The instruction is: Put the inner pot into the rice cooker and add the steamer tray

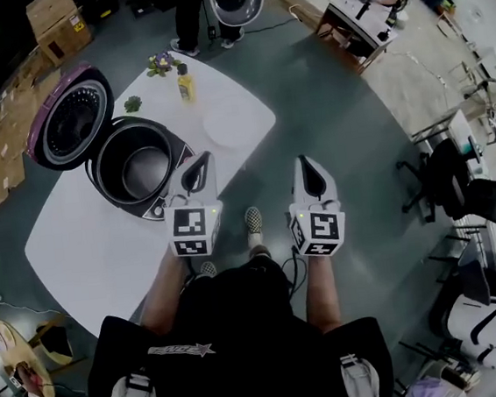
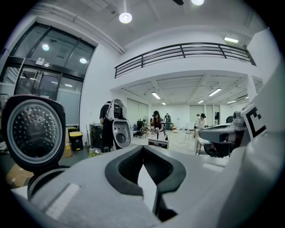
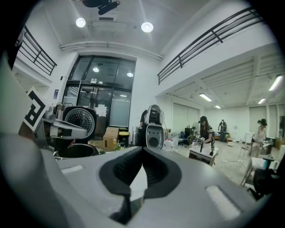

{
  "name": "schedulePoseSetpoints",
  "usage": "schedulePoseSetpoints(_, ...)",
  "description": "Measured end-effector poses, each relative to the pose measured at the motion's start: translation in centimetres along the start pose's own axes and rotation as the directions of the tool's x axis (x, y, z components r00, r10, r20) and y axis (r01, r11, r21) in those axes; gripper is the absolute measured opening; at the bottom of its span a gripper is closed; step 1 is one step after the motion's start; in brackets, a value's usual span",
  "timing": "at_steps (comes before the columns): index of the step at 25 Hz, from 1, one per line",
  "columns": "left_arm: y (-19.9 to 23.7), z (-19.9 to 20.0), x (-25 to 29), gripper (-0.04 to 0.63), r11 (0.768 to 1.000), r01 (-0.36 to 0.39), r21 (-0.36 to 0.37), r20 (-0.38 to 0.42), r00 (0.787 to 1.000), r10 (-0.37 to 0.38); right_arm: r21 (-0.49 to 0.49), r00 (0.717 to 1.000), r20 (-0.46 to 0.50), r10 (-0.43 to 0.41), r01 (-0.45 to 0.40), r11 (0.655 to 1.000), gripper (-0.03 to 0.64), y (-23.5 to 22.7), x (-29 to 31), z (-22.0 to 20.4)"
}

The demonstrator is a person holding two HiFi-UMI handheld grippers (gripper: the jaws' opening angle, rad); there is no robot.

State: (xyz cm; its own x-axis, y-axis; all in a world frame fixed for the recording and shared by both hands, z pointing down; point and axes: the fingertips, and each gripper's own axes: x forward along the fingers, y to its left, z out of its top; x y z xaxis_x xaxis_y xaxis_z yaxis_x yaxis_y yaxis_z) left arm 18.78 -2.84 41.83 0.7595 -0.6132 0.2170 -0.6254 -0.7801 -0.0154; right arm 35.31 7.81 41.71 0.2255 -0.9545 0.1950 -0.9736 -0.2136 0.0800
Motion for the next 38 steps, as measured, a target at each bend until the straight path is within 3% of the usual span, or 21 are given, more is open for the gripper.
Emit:
schedulePoseSetpoints(9, 0.8, -1.7, 8.8, 0.011, 0.989, -0.138, -0.062, -0.108, 0.986, 0.13, 0.016, 0.983, -0.086, 0.162, -0.161, 0.987, 0.006, -4.9, 10.3, -1.7)
schedulePoseSetpoints(16, 2.2, -5.8, 13.1, 0.011, 0.966, -0.231, -0.119, -0.194, 0.959, 0.206, 0.018, 0.95, -0.145, 0.276, -0.276, 0.961, 0.006, -5.2, 17.3, -4.5)
schedulePoseSetpoints(22, 3.2, -8.7, 15.5, 0.014, 0.935, -0.315, -0.163, -0.281, 0.923, 0.262, 0.045, 0.922, -0.188, 0.339, -0.337, 0.94, 0.006, -5.6, 21.5, -6.5)
schedulePoseSetpoints(23, 3.4, -9.3, 15.8, 0.025, 0.93, -0.323, -0.175, -0.298, 0.918, 0.263, 0.045, 0.917, -0.2, 0.345, -0.344, 0.938, 0.008, -5.5, 22.2, -7.1)
schedulePoseSetpoints(25, 3.6, -10.8, 16.6, 0.145, 0.923, -0.329, -0.202, -0.329, 0.91, 0.252, 0.043, 0.902, -0.236, 0.361, -0.362, 0.931, 0.047, -5.1, 23.6, -8.6)
schedulePoseSetpoints(26, 3.7, -11.6, 16.9, 0.166, 0.919, -0.33, -0.214, -0.342, 0.907, 0.245, 0.049, 0.891, -0.257, 0.374, -0.375, 0.926, 0.081, -4.8, 24.2, -9.5)
schedulePoseSetpoints(27, 3.7, -12.3, 17.3, 0.175, 0.916, -0.331, -0.225, -0.354, 0.904, 0.24, 0.059, 0.877, -0.28, 0.391, -0.391, 0.919, 0.132, -4.5, 24.8, -10.5)
schedulePoseSetpoints(30, 3.7, -14.4, 18.2, 0.212, 0.902, -0.356, -0.244, -0.394, 0.886, 0.243, 0.092, 0.834, -0.343, 0.432, -0.427, 0.899, 0.169, -3.9, 26.5, -13.2)
schedulePoseSetpoints(38, 4.4, -19.7, 19.1, 0.225, 0.864, -0.429, -0.265, -0.49, 0.832, 0.262, 0.099, 0.779, -0.437, 0.451, -0.457, 0.884, 0.169, -3.4, 30.0, -18.8)
